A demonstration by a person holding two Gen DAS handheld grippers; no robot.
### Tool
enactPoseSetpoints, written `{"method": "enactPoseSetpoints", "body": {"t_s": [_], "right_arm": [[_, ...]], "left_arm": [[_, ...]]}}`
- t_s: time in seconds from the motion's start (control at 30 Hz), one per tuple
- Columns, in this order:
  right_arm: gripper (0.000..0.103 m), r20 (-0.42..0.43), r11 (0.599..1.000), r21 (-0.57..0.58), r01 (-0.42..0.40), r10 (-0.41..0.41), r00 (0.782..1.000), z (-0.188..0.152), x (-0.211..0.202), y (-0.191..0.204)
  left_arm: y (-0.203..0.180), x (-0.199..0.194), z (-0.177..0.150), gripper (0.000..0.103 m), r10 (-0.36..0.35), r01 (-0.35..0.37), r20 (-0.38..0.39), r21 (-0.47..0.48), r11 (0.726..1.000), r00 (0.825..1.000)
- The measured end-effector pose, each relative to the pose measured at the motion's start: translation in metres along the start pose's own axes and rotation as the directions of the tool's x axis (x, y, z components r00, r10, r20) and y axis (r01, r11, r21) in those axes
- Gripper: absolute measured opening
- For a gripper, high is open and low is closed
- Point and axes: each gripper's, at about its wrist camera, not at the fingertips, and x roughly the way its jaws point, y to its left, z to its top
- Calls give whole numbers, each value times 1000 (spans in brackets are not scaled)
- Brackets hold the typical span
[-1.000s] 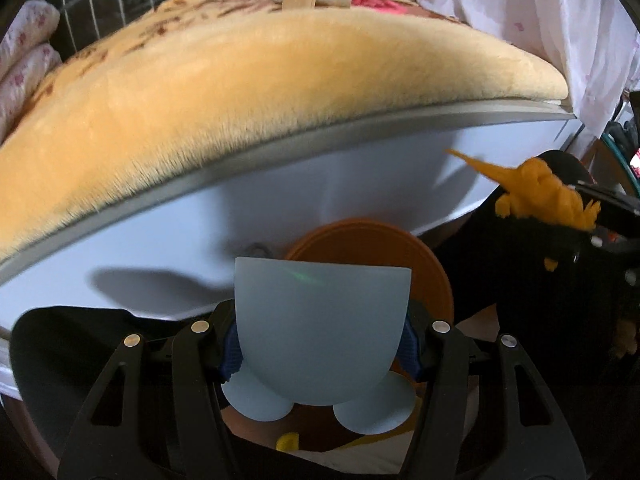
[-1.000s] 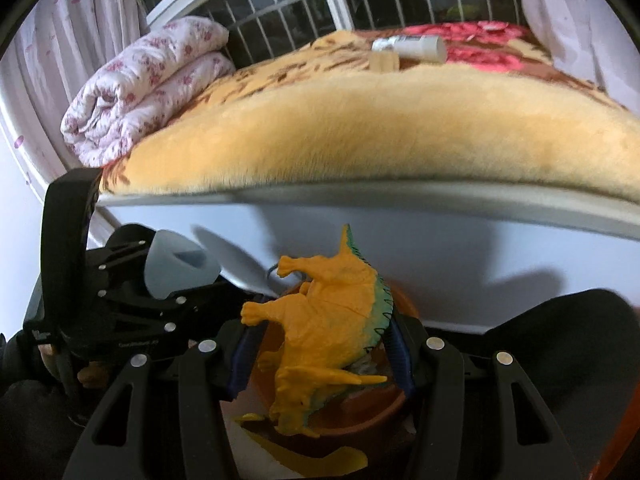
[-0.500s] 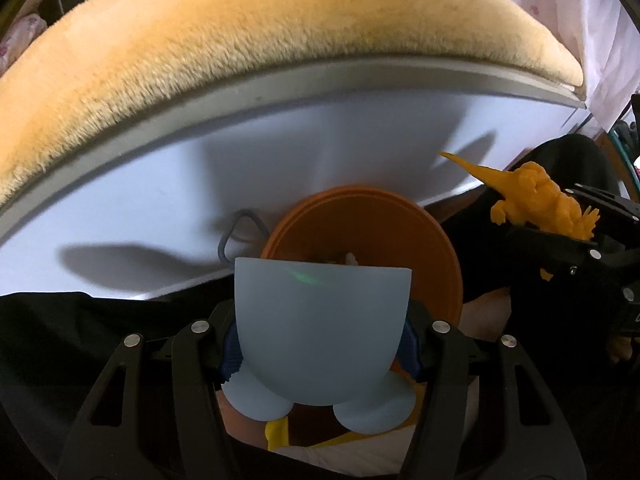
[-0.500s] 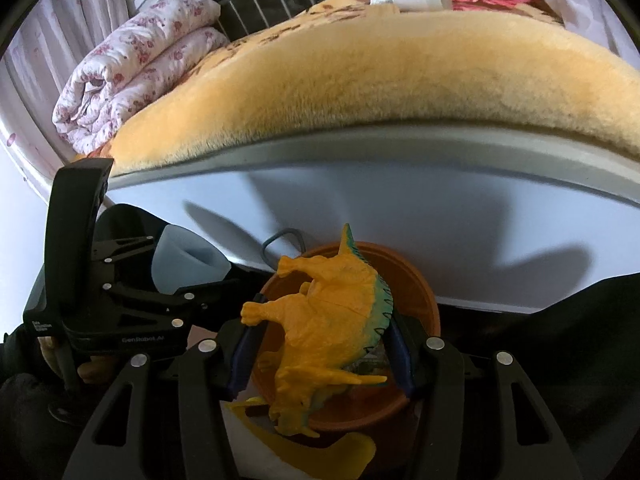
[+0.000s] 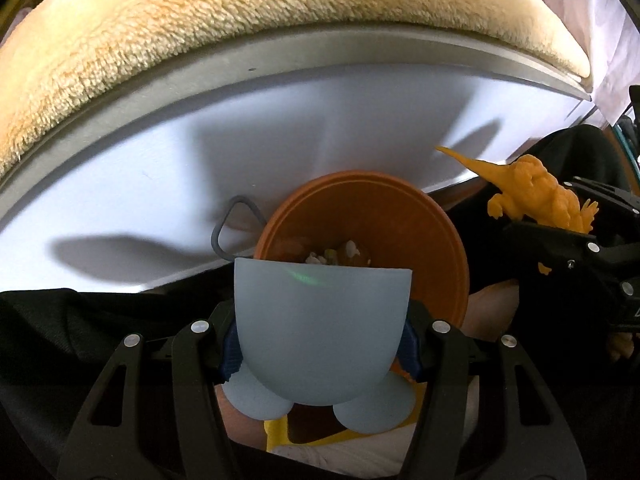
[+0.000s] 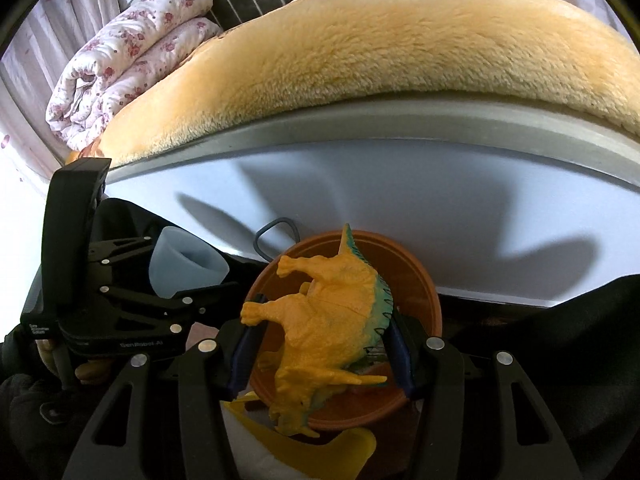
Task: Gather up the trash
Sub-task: 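Lower both grippers over the orange bin and open them to drop the items, then raise both grippers from the bin back over the blanket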
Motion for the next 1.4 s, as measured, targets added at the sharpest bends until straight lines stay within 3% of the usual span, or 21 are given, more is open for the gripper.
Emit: {"method": "enactPoseSetpoints", "body": {"t_s": [0.1, 0.17, 0.2, 0.53, 0.77, 1.07, 1.2, 1.4], "right_arm": [[55, -14, 1000, -6, -2, 2, 1000, 2, 4, 1], [70, -26, 1000, -10, 1, -2, 1000, 3, 8, 2], [76, -18, 1000, -7, 15, -15, 1000, 4, 8, 1], [76, 46, 998, 42, 37, -39, 998, 5, -10, -11], [76, 133, 999, -10, 42, -41, 990, 20, -57, 0], [79, 250, 990, -95, 104, -77, 965, 84, -96, 3], [79, 271, 982, -133, 132, -92, 958, 120, -98, -5], [79, 257, 970, -162, 183, -137, 957, 204, -83, -31]], "left_arm": [[-4, 1, 1, 61, 15, -15, -7, 8, 1000, 1000], [-4, 3, 1, 83, 32, -32, -15, 17, 999, 999], [-4, 4, 1, 84, 34, -33, -16, 17, 999, 999], [2, 2, 1, 84, 23, -23, -9, -11, 1000, 1000], [1, -40, 13, 84, 40, -40, 103, 5, 999, 994], [1, -108, 61, 89, 71, -75, 291, 4, 997, 954], [15, -119, 93, 89, 65, -60, 324, -27, 998, 944], [26, -119, 137, 89, 49, -36, 347, -45, 998, 936]]}}
